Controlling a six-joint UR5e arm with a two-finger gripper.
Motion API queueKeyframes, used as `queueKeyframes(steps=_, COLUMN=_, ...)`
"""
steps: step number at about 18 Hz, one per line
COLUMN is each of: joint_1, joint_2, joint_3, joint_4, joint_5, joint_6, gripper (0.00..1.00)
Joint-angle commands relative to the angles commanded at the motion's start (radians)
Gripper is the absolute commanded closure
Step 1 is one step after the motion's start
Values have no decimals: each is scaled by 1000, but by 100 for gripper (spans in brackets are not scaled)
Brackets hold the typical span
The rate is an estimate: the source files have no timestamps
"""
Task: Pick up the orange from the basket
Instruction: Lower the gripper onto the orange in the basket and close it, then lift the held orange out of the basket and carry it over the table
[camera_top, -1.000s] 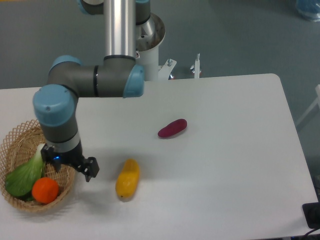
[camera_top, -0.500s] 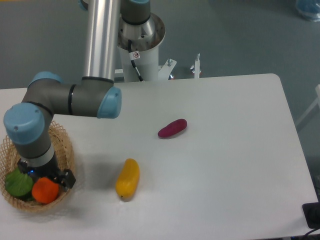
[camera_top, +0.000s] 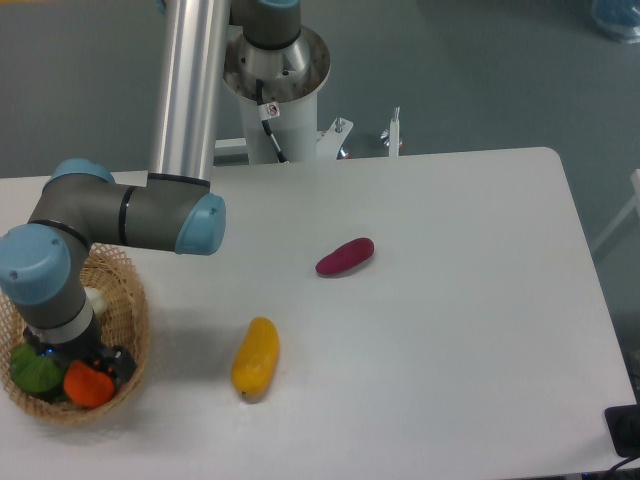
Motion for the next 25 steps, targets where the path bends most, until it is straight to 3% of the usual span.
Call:
queueKeyframes(steps=5, joint_1=-6, joint_2=-6, joint_3=2, joint_4=0, joint_5=0, joint_6=-17, gripper=23)
queueKeyframes(steps=8, joint_1=-6, joint_2=-3, joint_3=5, joint_4=0, joint_5=-2, joint_6=-25, gripper=45)
queueKeyframes(steps=10, joint_1=-6, joint_2=1, joint_3=5, joint_4=0, joint_5=-2, joint_6=-26, gripper=53)
queueKeyframes(steps=18, joint_1=11, joint_2=75, joint_3=17, joint_4=-3, joint_5=-17, joint_6=-23, gripper=56)
queueKeyframes(steps=25, joint_1=156, joint_2=136, joint_3=-9, joint_4=-5, joint_5=-5, joint_6=52, gripper=56)
